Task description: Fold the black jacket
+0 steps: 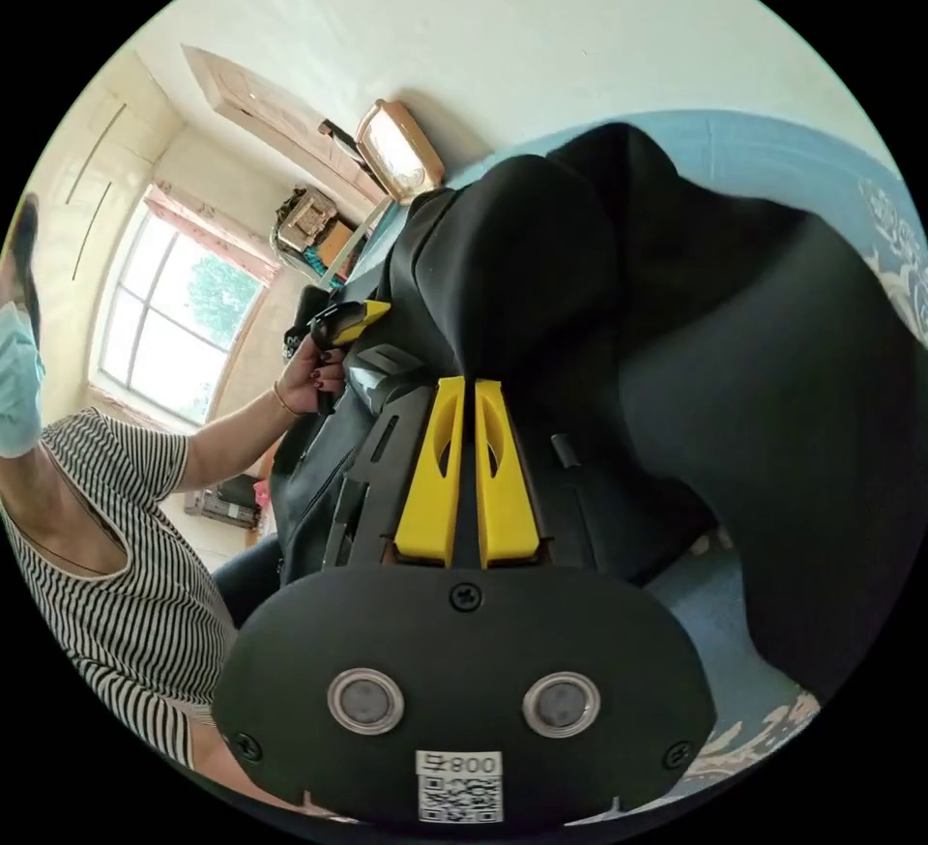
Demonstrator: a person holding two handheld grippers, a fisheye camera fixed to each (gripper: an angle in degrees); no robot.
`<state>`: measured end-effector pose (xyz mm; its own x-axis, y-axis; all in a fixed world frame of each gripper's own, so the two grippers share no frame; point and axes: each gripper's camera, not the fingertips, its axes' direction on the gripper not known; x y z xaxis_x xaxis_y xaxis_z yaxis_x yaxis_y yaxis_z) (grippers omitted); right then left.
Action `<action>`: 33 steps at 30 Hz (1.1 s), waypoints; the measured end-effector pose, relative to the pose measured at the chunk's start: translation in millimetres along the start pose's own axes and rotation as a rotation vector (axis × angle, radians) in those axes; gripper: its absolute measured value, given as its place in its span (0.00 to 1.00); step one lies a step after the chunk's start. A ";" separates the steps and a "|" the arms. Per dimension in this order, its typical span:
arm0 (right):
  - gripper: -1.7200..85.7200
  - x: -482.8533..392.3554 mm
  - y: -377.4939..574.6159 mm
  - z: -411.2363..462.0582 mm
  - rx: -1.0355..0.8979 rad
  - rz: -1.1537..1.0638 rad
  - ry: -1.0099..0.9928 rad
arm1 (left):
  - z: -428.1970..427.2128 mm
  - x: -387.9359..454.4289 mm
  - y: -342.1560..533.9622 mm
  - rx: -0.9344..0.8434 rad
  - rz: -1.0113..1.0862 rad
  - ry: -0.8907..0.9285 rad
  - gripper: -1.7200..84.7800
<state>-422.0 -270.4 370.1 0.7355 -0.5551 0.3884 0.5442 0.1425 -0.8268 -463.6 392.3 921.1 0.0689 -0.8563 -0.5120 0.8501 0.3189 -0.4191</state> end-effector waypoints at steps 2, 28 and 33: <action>0.04 3.4 6.6 6.2 0.012 0.072 -0.089 | 2.0 7.2 4.4 -0.017 0.029 -0.047 0.04; 0.02 -80.9 -92.1 52.1 0.043 0.029 0.428 | 108.6 99.5 -0.3 -0.012 0.324 -0.371 0.02; 0.02 -153.7 -39.2 25.3 0.147 -0.140 0.317 | 136.3 137.2 51.5 -0.086 0.444 -0.287 0.02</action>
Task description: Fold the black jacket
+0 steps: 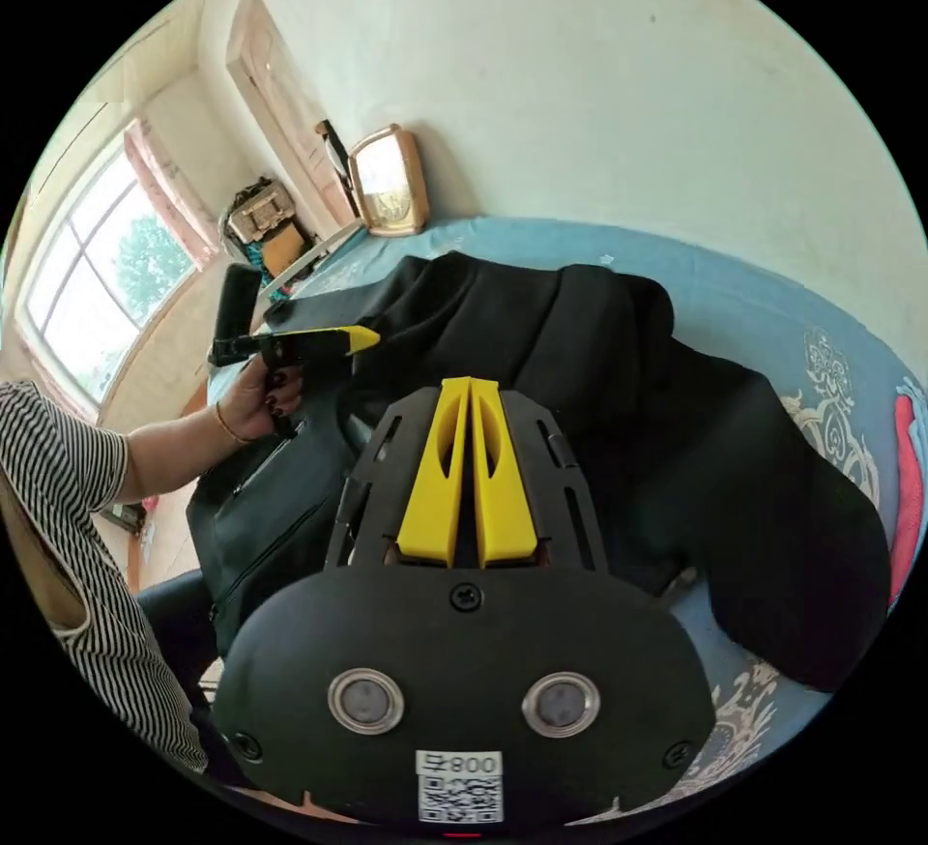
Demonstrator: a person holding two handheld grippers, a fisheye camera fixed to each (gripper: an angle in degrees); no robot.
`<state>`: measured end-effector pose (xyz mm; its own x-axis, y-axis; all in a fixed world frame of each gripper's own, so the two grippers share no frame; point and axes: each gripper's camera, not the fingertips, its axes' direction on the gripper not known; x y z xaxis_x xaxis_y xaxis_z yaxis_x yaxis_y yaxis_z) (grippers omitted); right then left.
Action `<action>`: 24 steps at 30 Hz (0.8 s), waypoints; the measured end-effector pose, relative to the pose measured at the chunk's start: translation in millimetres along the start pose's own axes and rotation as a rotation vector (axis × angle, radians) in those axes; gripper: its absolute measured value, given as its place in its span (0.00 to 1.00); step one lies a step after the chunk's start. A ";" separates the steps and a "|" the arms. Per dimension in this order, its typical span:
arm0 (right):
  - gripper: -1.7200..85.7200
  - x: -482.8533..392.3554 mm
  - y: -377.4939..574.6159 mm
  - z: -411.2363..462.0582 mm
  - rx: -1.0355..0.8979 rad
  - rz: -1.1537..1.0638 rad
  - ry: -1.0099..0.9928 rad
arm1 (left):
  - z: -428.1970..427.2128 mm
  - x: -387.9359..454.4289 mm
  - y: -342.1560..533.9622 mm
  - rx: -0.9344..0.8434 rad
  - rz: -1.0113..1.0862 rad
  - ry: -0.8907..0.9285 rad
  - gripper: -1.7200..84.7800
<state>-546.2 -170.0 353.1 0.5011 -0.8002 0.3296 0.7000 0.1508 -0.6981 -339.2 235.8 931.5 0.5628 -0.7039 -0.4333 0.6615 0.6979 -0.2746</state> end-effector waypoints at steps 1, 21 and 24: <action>0.02 -12.4 11.7 6.3 -0.049 -0.016 0.012 | 14.3 5.0 6.6 -0.074 -0.005 -0.057 0.02; 0.02 58.5 120.5 -112.8 0.070 0.315 0.102 | 64.7 145.8 27.2 -0.050 0.130 -0.050 0.06; 0.03 118.4 195.6 -183.9 0.147 0.534 0.264 | 98.5 192.4 19.6 -0.093 0.243 0.020 0.09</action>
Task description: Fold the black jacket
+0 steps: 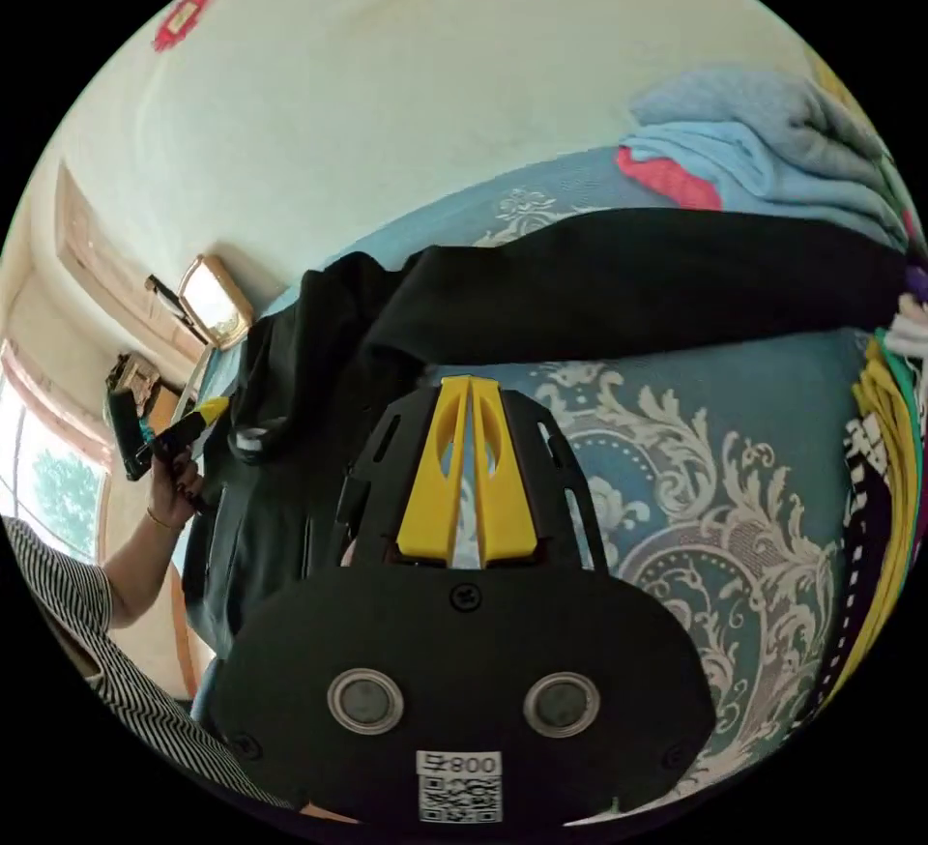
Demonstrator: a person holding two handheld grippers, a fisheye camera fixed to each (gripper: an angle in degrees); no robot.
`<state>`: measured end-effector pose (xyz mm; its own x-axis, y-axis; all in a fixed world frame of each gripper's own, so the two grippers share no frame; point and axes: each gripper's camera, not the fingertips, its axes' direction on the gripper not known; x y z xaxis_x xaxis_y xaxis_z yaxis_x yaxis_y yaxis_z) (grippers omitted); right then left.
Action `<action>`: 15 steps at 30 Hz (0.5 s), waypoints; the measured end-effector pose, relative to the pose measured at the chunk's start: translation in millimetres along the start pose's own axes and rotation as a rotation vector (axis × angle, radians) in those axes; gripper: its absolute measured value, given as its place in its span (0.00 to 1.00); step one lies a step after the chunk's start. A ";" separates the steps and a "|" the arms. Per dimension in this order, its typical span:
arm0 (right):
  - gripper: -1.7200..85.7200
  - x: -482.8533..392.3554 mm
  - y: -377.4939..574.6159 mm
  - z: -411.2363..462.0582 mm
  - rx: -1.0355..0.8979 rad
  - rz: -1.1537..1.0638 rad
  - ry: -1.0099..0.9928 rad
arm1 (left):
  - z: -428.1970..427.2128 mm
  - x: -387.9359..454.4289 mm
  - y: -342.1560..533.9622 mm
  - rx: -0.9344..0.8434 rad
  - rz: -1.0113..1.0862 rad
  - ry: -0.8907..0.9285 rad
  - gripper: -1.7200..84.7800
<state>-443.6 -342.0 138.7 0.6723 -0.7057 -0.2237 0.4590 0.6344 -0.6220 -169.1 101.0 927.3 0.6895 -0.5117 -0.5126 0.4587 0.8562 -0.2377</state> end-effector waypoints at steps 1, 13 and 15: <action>0.03 43.1 10.4 -24.0 0.027 0.117 0.024 | 21.3 15.0 -11.9 -0.017 0.032 0.054 0.10; 0.02 150.0 131.5 -128.1 0.410 0.410 -0.184 | 269.0 277.2 -177.5 -0.168 0.573 0.257 0.14; 0.02 166.2 138.1 -136.6 0.422 0.445 -0.187 | 296.7 312.7 -188.7 -0.189 0.655 0.182 0.14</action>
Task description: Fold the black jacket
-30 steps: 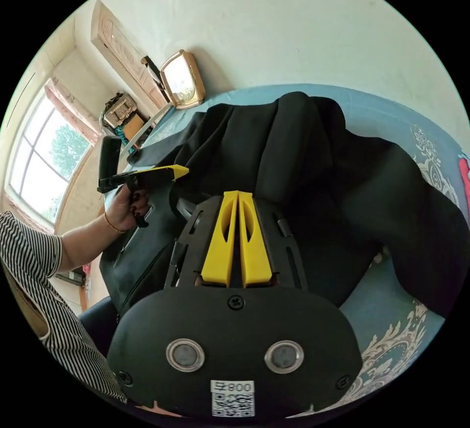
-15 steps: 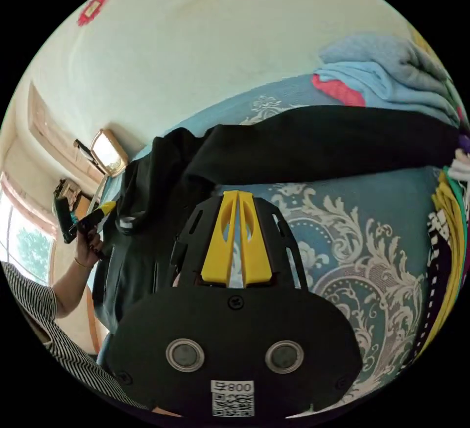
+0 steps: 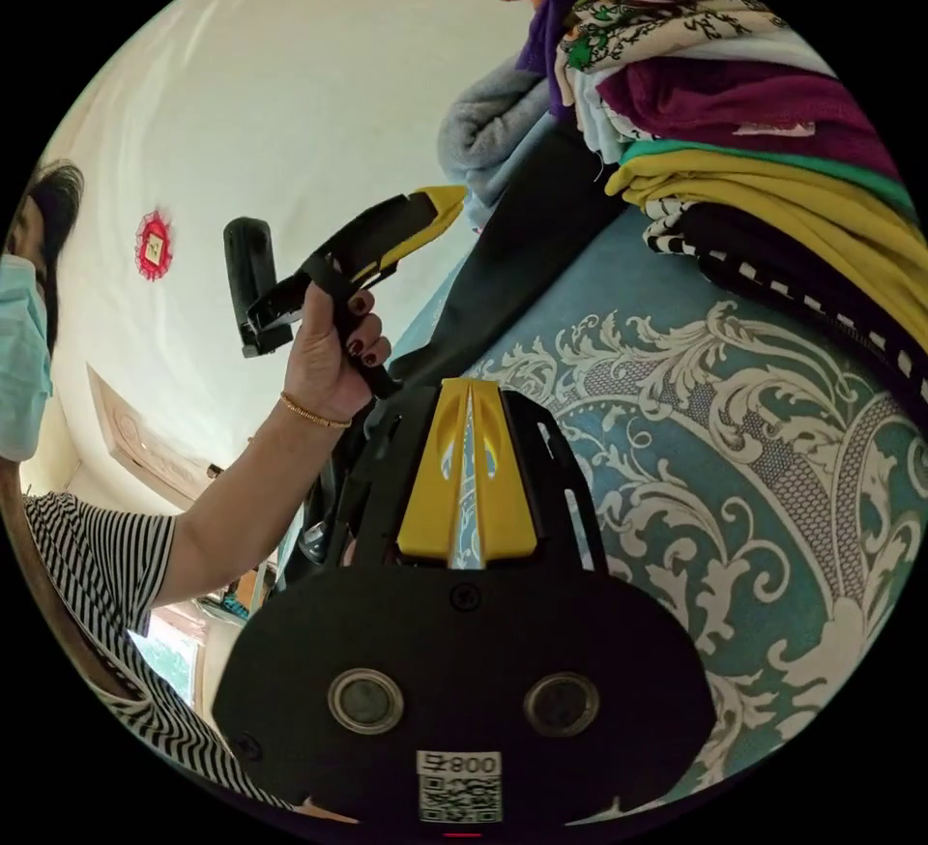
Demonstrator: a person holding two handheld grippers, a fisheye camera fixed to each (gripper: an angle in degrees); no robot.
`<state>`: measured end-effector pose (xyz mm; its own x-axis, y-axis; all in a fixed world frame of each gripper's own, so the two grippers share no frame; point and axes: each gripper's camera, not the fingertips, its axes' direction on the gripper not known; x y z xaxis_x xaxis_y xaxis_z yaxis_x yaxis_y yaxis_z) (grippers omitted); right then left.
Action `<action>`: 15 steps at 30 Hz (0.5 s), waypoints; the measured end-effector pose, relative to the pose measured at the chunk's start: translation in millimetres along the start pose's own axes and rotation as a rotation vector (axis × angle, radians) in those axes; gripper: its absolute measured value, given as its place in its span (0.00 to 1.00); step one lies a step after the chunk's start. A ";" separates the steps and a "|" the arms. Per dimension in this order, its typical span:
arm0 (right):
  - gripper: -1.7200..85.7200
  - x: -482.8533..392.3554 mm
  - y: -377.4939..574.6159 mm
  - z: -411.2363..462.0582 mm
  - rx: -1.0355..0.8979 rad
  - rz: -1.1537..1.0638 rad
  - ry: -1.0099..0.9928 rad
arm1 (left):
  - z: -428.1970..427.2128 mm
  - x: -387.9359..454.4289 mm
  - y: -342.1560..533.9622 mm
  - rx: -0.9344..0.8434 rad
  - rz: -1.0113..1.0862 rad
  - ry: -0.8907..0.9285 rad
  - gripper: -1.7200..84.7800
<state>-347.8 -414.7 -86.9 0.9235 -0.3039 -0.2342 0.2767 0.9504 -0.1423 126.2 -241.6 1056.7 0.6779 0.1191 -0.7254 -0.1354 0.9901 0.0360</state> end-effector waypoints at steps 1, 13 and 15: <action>0.03 8.9 -4.1 -7.4 0.005 0.009 -0.006 | 18.7 11.4 -18.9 -0.050 0.076 -0.038 0.13; 0.09 109.2 -39.6 -90.9 0.165 0.177 -0.219 | -47.4 38.0 19.2 -0.132 0.078 -0.147 0.03; 0.11 127.8 -42.9 -101.0 0.197 0.226 -0.300 | -70.9 38.9 37.1 -0.139 0.035 -0.119 0.03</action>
<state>-268.5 -501.1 -207.8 0.9951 -0.0812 0.0564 0.0770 0.9943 0.0734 96.3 -205.5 981.1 0.7505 0.1694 -0.6388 -0.2537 0.9664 -0.0418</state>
